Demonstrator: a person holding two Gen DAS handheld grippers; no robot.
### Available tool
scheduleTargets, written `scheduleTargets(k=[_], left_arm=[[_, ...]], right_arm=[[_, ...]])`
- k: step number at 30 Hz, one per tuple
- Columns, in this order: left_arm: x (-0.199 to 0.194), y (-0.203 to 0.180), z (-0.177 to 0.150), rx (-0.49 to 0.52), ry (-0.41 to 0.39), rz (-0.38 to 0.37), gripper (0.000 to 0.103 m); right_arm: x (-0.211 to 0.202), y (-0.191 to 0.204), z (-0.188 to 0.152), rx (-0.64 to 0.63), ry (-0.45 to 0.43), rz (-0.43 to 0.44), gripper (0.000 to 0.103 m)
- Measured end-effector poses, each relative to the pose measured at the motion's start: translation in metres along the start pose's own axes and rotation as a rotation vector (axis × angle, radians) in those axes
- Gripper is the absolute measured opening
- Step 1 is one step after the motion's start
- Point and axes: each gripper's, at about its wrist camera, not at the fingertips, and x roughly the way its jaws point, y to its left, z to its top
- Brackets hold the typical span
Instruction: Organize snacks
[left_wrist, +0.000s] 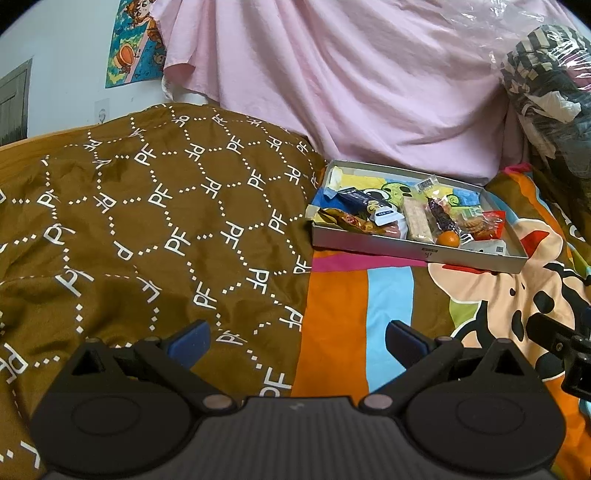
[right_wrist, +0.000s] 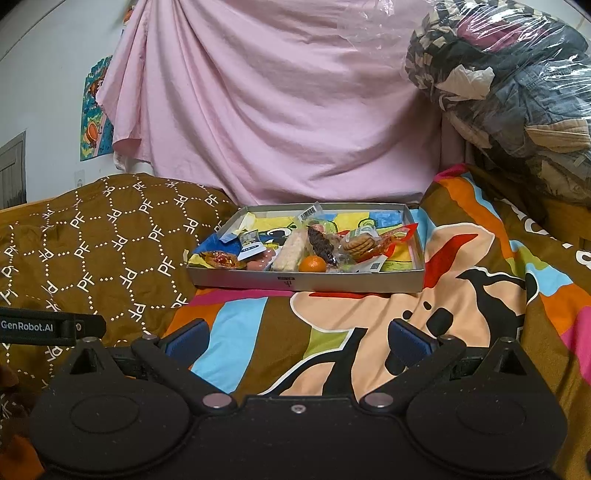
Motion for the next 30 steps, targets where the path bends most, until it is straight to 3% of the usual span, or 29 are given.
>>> scheduleTargets(k=[30], left_arm=[[0.0027,0.0014,-0.0023,-0.009,0.02,0.007,0.103]], right_arm=[[0.0053,0.0004,-0.002,-0.021,0.02,0.013,0.102]])
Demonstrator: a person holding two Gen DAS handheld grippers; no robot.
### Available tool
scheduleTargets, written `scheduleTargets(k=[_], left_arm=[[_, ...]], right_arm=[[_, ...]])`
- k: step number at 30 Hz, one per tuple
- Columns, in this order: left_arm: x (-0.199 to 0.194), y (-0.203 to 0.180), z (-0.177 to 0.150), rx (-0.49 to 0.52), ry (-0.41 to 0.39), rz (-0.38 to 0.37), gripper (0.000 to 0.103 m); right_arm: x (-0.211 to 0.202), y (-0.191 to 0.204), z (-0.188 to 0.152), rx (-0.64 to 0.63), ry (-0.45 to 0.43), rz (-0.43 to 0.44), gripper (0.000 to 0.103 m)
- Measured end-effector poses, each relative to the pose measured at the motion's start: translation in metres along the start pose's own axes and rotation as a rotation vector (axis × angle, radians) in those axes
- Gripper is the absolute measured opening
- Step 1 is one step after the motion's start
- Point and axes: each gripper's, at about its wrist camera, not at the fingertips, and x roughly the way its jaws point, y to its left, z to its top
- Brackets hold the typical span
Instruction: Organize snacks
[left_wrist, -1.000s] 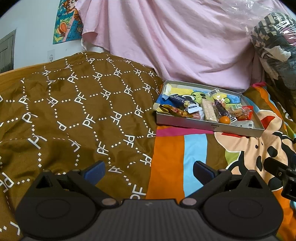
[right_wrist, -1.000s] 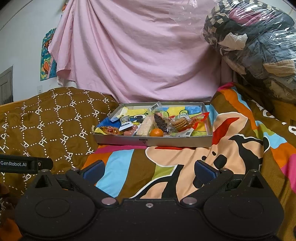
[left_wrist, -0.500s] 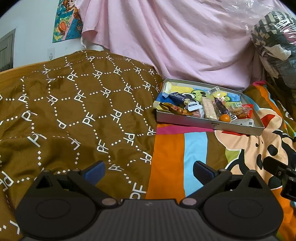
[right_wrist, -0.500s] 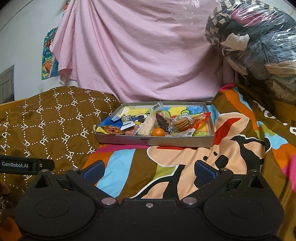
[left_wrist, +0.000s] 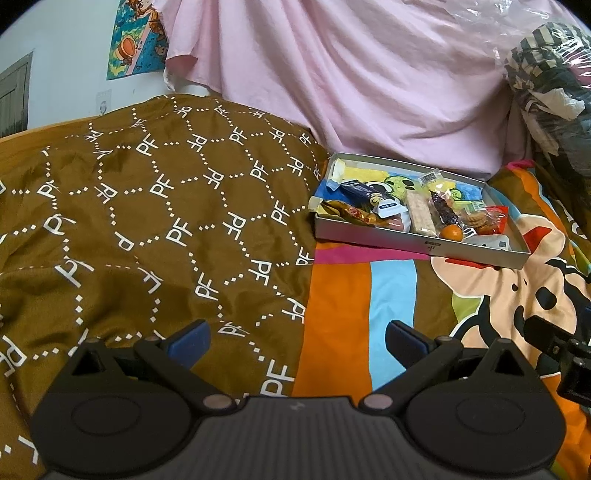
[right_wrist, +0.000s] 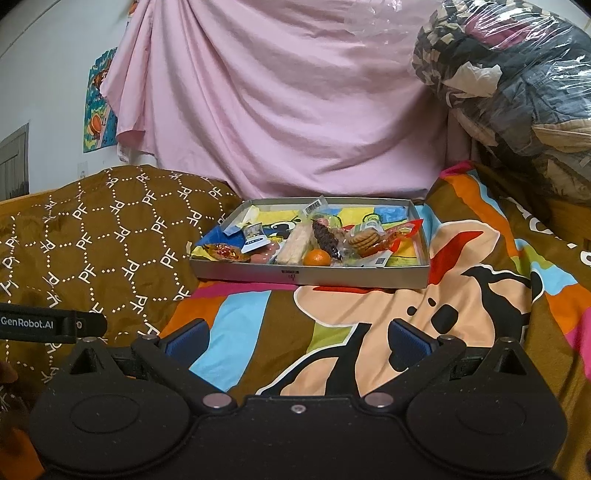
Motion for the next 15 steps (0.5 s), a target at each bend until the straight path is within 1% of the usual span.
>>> scheduleTargets(k=[15], left_arm=[[0.001,-0.0004,-0.0013,0.007,0.005,0.001,0.103]], right_arm=[[0.0023,0.002,-0.0016,-0.014,0.013,0.006,0.102]])
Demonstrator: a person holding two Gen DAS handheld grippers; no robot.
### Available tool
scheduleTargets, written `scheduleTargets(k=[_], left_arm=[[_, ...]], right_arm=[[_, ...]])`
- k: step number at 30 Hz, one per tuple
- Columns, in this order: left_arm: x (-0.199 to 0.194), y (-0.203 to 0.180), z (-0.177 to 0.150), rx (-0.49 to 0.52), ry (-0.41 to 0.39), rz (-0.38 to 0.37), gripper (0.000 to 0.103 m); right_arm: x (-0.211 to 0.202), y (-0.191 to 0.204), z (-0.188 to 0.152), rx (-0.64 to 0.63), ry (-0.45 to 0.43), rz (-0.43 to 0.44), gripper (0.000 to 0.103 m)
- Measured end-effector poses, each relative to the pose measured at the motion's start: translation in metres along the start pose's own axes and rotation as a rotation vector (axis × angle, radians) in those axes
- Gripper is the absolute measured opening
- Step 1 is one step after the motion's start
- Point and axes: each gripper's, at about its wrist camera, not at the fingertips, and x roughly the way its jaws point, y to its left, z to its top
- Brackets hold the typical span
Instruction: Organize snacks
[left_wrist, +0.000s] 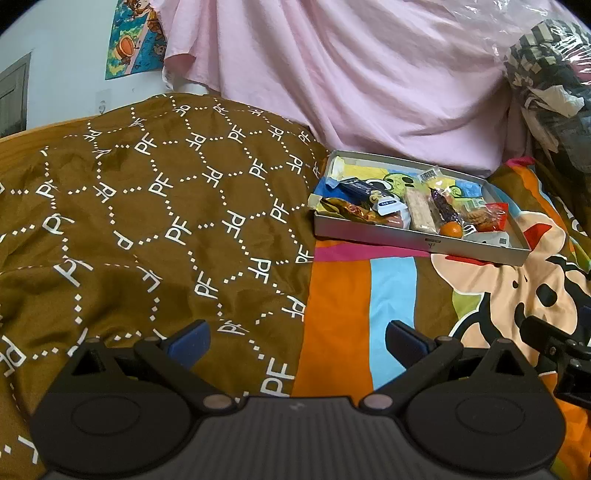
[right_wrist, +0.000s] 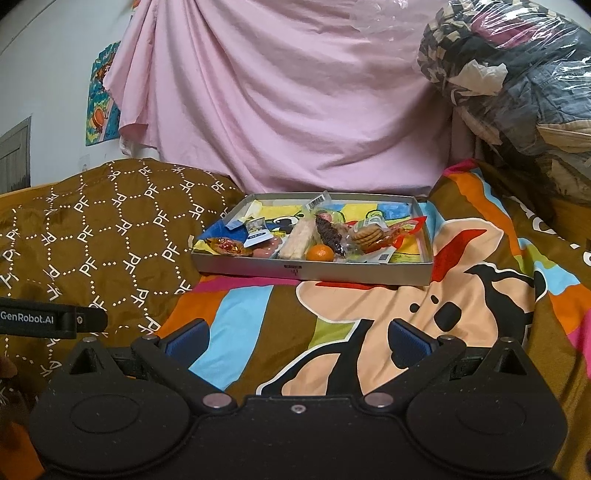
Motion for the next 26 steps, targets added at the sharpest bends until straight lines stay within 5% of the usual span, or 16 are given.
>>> scheduleTargets(k=[26], left_arm=[[-0.0026,-0.008,-0.005,0.068,-0.018,0.033,0.103]], right_arm=[[0.002,0.0018,-0.0016,-0.032,0.002,0.009,0.102]])
